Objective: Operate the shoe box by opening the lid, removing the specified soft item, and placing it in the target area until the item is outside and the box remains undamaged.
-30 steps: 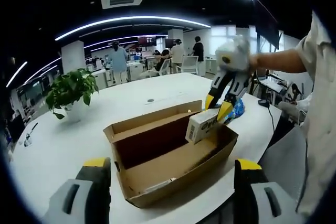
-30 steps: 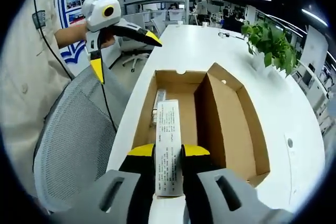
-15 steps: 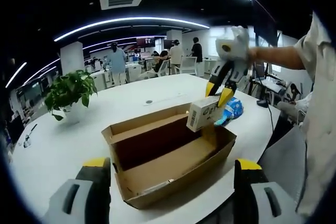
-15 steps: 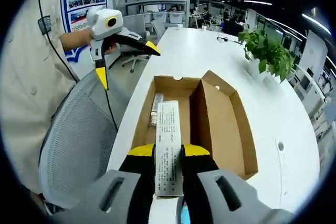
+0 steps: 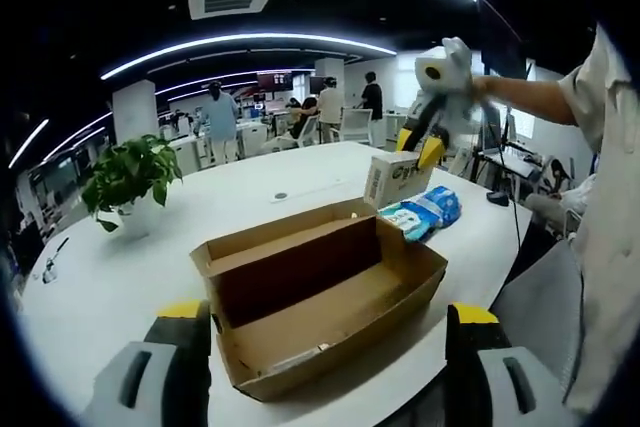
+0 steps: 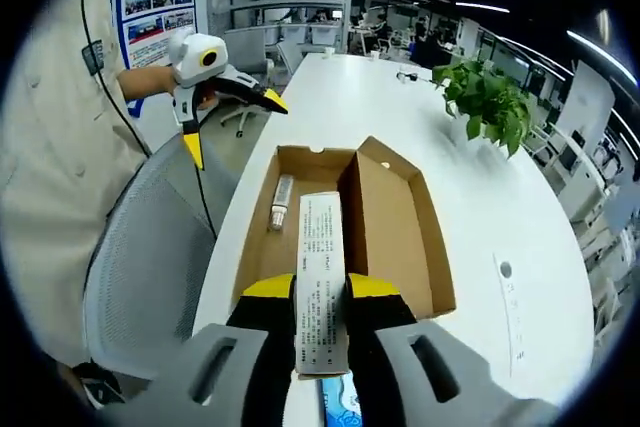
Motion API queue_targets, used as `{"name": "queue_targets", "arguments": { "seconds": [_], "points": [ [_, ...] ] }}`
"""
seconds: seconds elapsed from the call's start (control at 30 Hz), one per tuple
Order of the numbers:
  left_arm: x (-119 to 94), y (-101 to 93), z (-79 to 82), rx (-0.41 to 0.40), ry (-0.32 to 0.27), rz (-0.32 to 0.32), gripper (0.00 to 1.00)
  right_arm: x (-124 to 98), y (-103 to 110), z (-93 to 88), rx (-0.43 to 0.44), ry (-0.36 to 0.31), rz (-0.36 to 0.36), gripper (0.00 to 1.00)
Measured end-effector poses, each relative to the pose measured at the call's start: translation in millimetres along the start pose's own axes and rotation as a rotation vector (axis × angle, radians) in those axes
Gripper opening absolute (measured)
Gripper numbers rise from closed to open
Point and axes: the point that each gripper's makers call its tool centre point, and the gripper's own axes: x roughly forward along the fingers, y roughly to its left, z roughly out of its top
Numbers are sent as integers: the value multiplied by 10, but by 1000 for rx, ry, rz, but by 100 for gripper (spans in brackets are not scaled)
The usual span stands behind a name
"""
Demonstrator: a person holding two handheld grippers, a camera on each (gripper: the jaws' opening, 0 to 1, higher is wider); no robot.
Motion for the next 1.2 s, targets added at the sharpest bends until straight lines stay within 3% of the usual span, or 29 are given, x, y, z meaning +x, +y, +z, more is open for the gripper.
{"name": "queue_targets", "arguments": {
  "seconds": [0.67,1.2],
  "points": [
    [26,3,7,-2,3,-11,100,-526,-306,-286,9,63,-91,16],
    [51,20,-20,-12,10,-11,99,-777,-608,-766,42,164,-157,16]
  ]
}}
